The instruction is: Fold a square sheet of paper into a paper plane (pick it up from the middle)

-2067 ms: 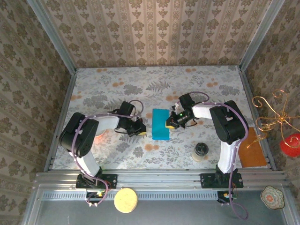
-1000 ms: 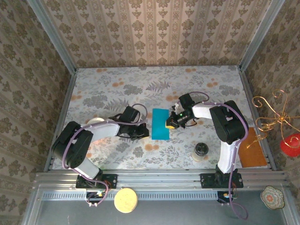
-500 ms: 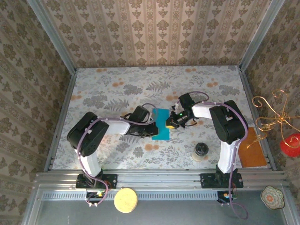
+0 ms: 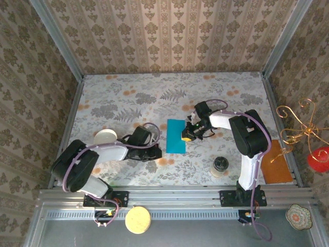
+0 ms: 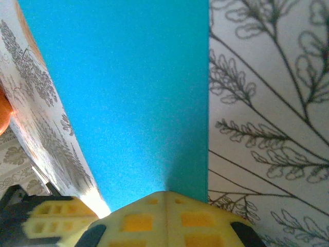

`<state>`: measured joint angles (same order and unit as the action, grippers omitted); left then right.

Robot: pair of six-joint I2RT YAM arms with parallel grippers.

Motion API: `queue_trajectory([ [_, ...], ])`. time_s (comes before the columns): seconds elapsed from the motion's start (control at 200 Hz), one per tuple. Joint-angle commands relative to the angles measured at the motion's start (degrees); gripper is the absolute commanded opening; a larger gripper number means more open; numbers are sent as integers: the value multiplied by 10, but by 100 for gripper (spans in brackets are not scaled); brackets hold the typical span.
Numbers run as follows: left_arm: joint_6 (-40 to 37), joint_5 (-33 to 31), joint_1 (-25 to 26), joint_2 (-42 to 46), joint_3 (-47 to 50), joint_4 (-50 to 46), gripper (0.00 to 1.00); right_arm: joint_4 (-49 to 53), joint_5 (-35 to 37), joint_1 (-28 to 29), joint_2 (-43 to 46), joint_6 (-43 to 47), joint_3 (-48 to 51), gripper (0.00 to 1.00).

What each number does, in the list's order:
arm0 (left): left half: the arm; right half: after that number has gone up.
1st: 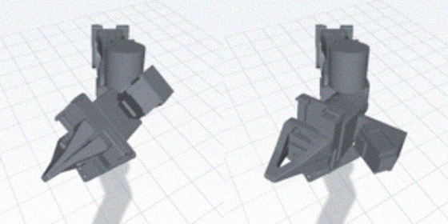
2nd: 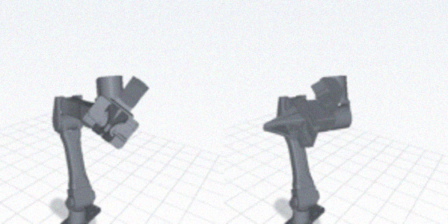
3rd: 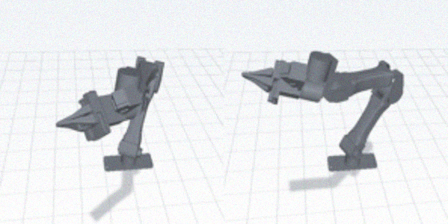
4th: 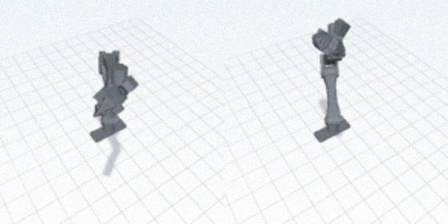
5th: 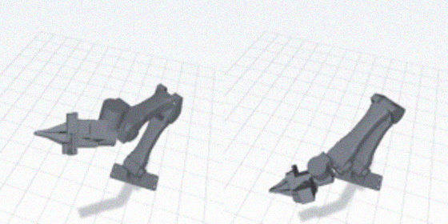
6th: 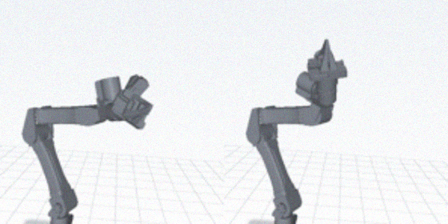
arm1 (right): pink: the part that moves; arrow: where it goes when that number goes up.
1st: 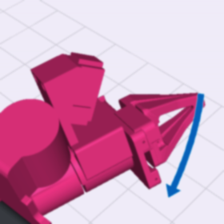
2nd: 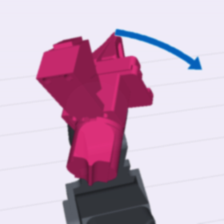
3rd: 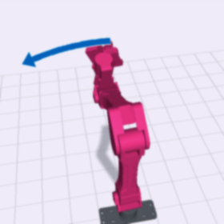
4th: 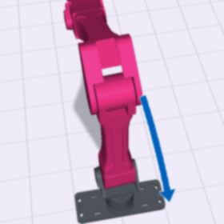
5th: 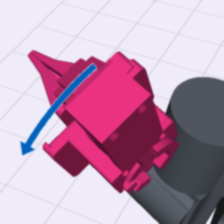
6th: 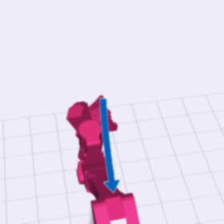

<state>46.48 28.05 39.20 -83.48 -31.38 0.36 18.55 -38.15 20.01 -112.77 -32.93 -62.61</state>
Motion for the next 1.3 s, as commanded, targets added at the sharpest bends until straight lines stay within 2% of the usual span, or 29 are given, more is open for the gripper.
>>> queue_trajectory([
  [0.0,-20,-10,-31,42,-23,-36,0,14,158,-1,-50,14,-1,7],
  [0.13,-19,-12,-63,40,-62,-28,2,24,121,16,-33,16,-56,14],
  [0.275,-18,5,-82,-4,-109,-5,14,30,112,36,2,-3,-92,22],
  [0.37,-21,19,-85,-42,-146,1,22,17,134,43,53,-37,-64,28],
  [0.58,-43,67,-84,-144,-221,7,29,-1,189,44,162,-118,43,37],
  [0.72,-55,84,-83,-212,-280,-1,30,18,206,43,197,-140,80,43],
  [0.865,-54,81,-83,-266,-334,-12,30,33,181,41,193,-137,89,45],
  [1.085,-36,63,-84,-337,-389,-26,28,-8,123,40,150,-135,86,43],
  [1.29,-30,1,-83,-349,-390,-74,28,-31,119,39,139,-137,103,43],
])
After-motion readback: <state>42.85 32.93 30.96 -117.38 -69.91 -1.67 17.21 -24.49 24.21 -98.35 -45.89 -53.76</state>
